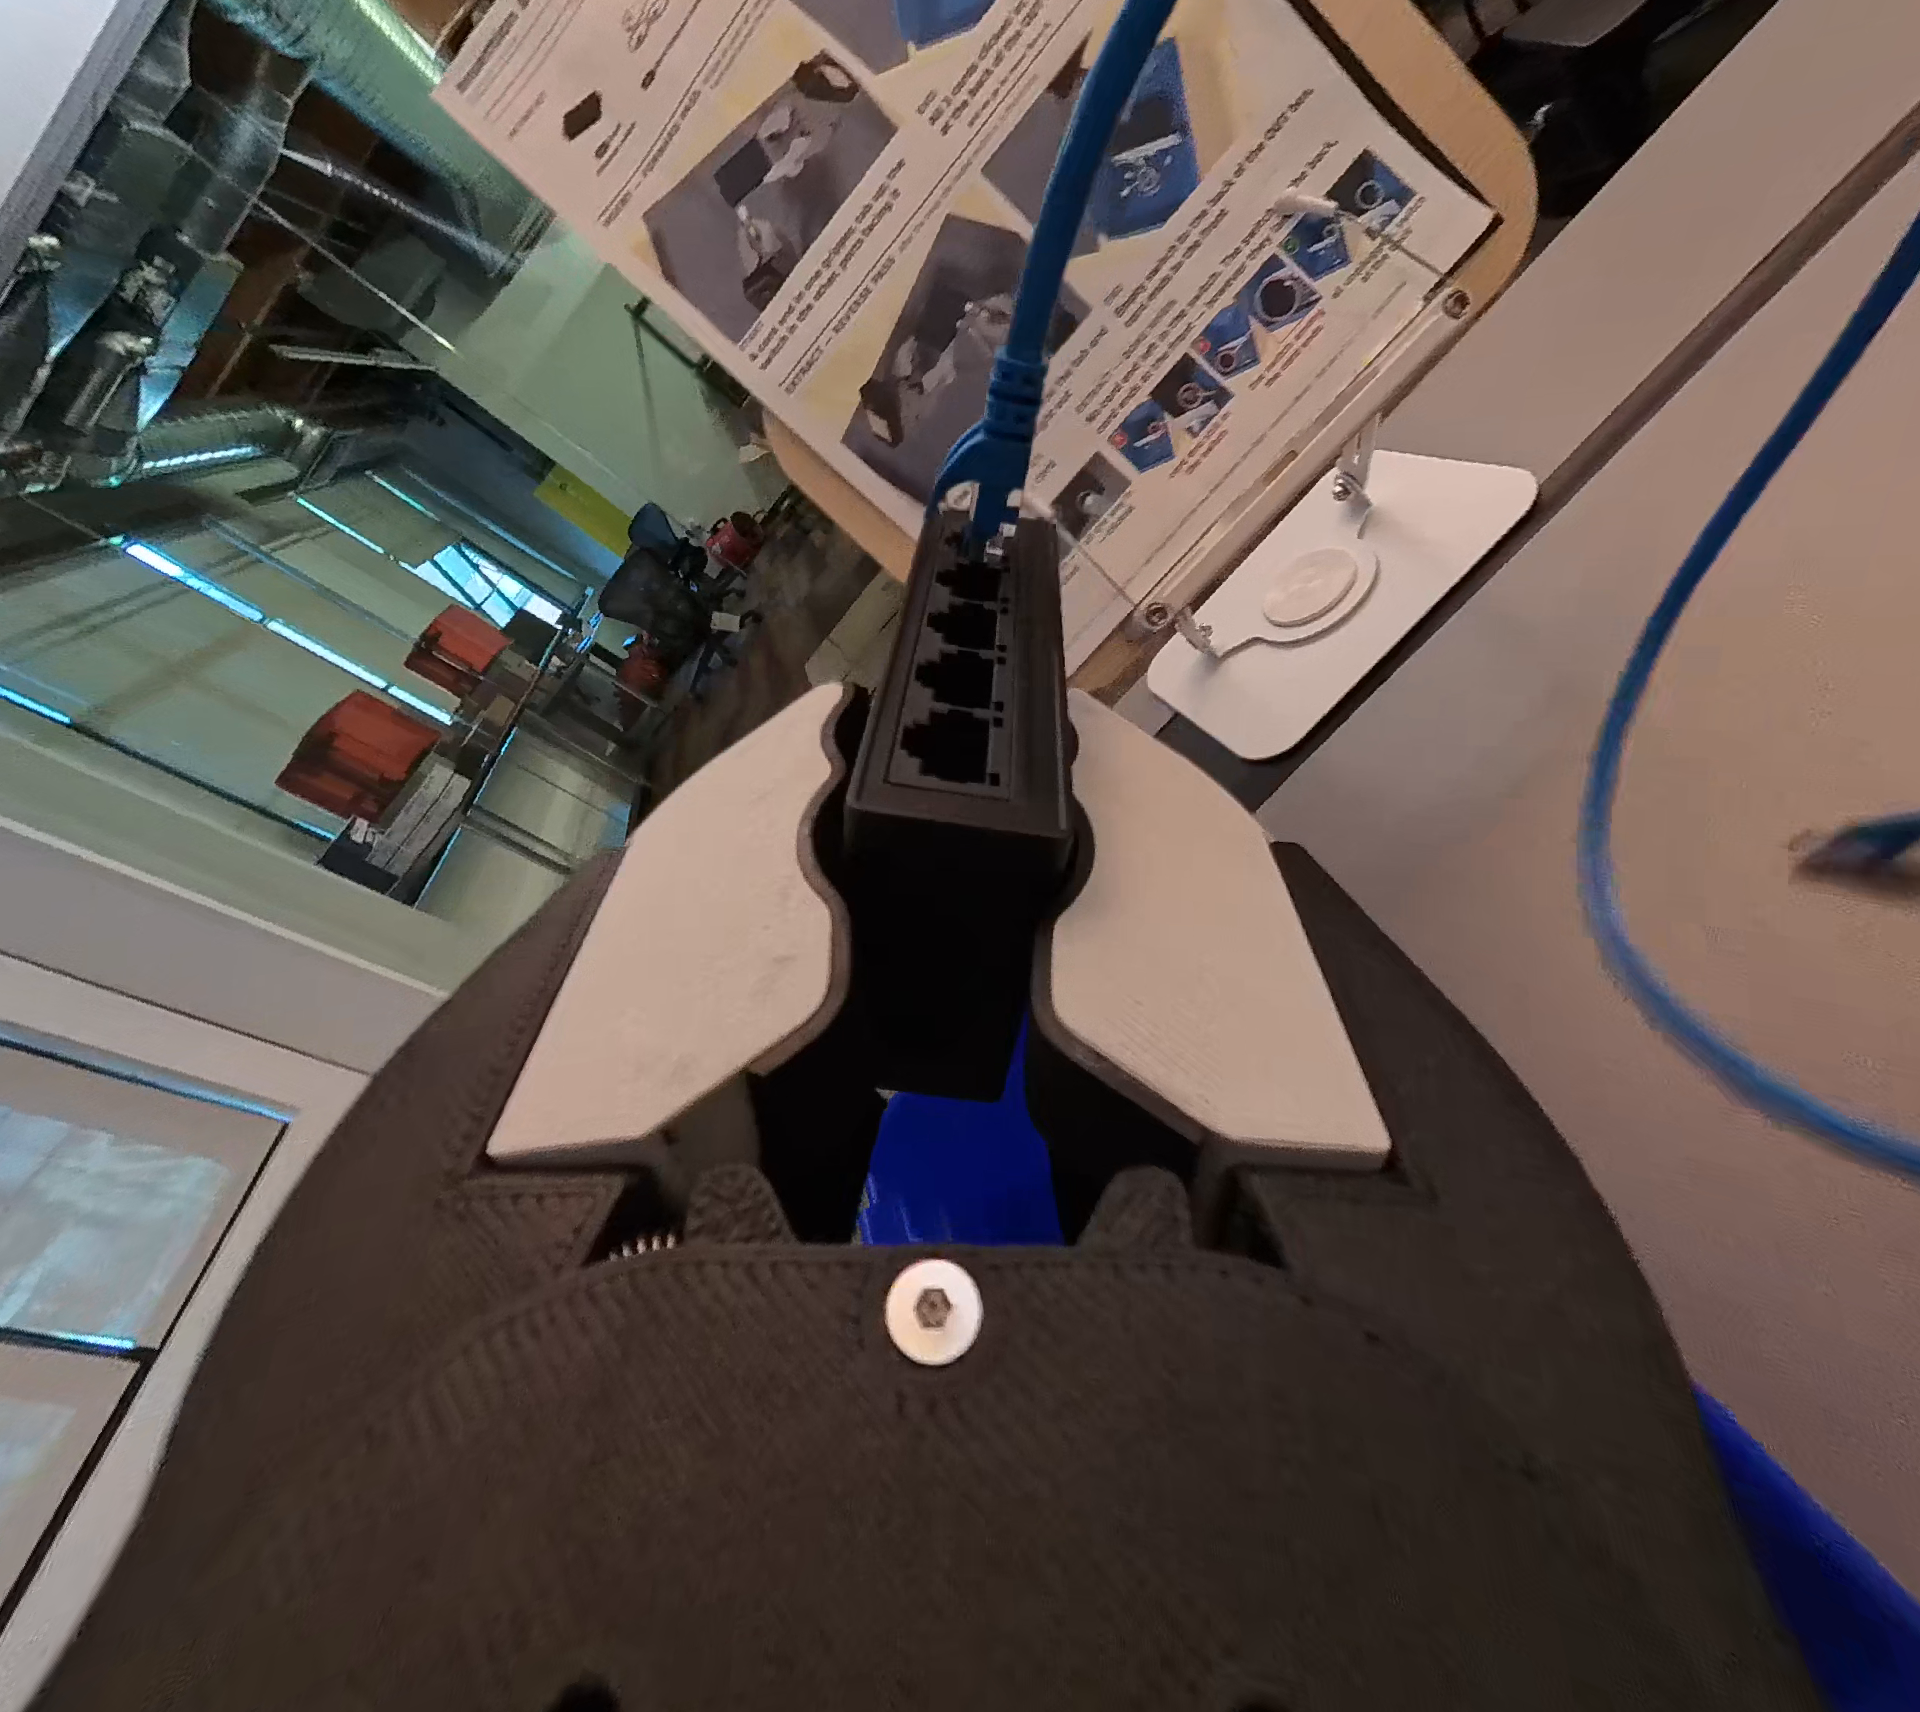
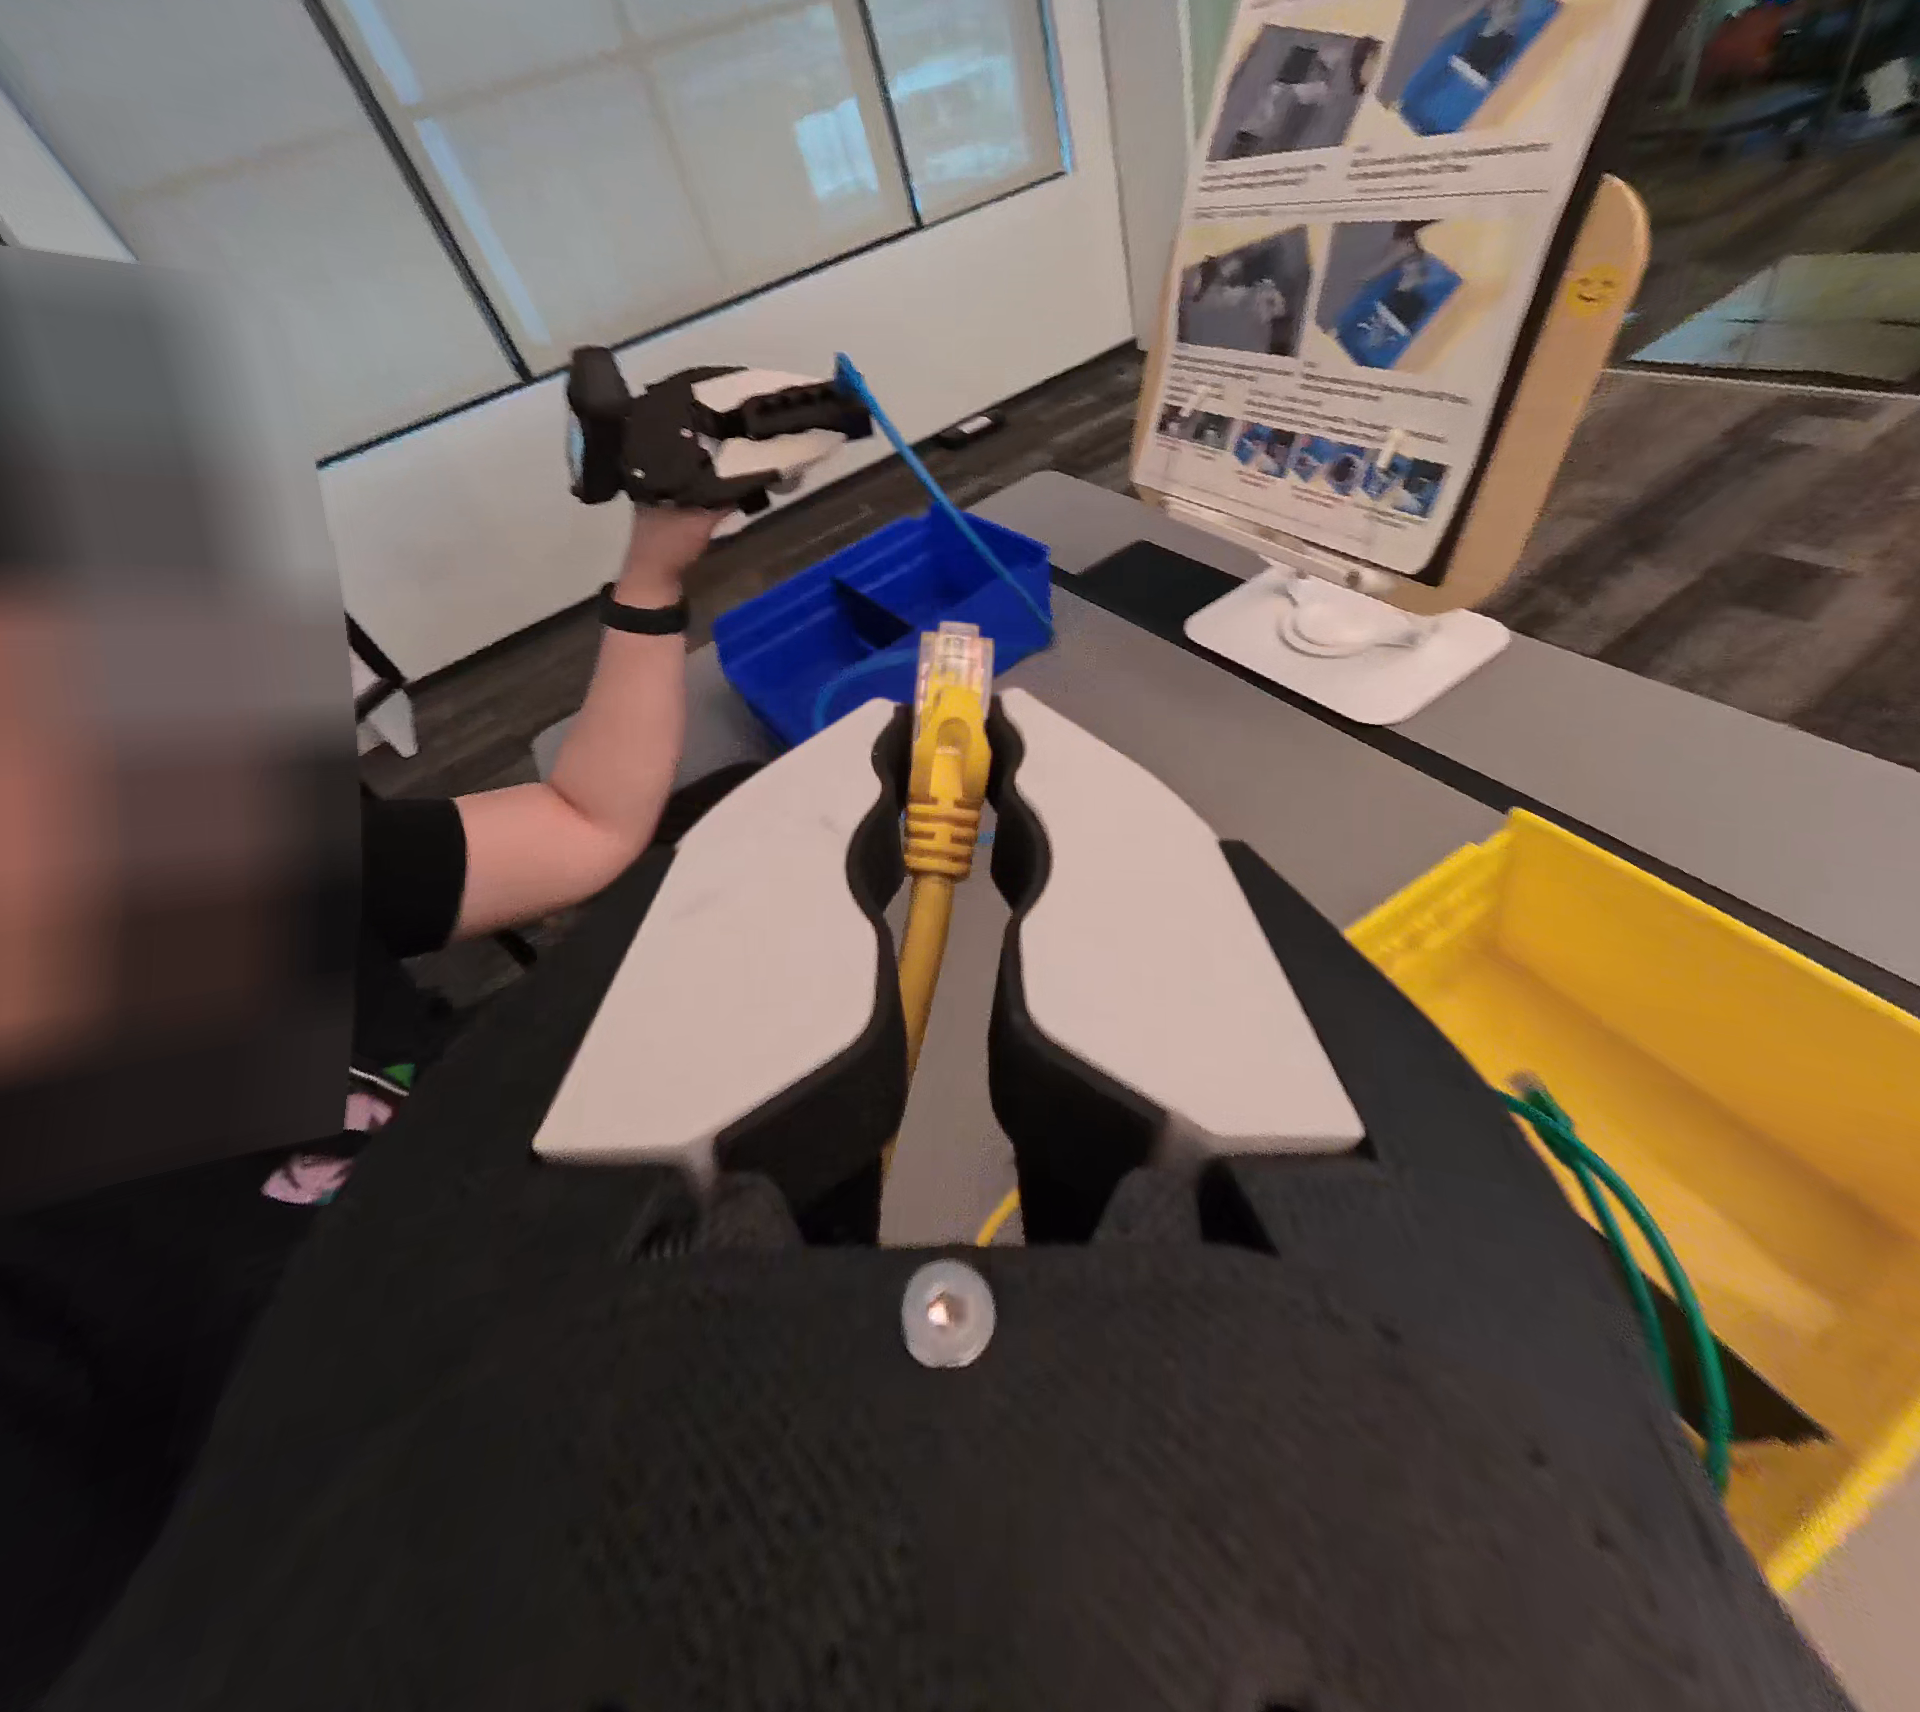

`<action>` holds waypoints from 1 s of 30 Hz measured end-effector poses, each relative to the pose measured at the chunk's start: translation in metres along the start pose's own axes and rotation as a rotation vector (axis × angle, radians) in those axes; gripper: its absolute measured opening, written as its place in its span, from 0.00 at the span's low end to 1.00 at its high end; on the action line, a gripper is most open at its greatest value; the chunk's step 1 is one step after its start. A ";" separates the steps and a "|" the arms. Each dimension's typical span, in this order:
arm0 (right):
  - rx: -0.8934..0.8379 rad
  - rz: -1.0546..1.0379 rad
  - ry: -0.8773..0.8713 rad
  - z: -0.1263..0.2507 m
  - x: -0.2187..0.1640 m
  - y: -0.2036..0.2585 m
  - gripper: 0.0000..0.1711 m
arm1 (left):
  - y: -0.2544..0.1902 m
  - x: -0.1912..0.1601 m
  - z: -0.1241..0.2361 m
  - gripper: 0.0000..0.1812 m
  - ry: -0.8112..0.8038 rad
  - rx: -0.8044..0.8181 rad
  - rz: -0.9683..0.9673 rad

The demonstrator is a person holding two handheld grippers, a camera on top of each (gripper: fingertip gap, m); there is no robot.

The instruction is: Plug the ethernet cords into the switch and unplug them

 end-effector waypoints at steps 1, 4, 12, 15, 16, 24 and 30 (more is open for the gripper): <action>-0.026 0.000 0.005 0.002 -0.002 -0.008 0.08 | 0.002 -0.003 0.001 0.17 0.006 0.005 0.006; -0.122 -0.026 0.018 0.001 -0.007 -0.035 0.08 | 0.006 -0.007 0.002 0.17 0.017 0.015 0.009; -0.244 0.139 -0.051 0.007 0.072 -0.022 0.08 | 0.006 -0.012 0.000 0.17 0.036 0.015 0.003; -0.296 0.183 -0.074 0.010 0.108 -0.019 0.08 | 0.005 -0.011 -0.001 0.17 0.039 0.014 -0.004; -0.313 0.196 -0.082 0.012 0.118 -0.019 0.08 | 0.004 -0.010 -0.001 0.17 0.036 0.011 -0.004; -0.426 0.227 -0.065 0.005 0.132 -0.055 0.08 | -0.001 -0.002 0.000 0.17 0.026 0.007 -0.030; -0.431 0.175 -0.038 -0.020 0.125 -0.080 0.08 | -0.004 -0.003 -0.003 0.17 0.040 0.002 -0.046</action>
Point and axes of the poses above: each gripper's, where its closed fingertips meet, z back along the fingers, x out of its top, y = z × x across the jaws, the point moved 1 cm from there along z, back along the fingers, and after that the axes turned 9 degrees about -z, right-handed, at the moved point
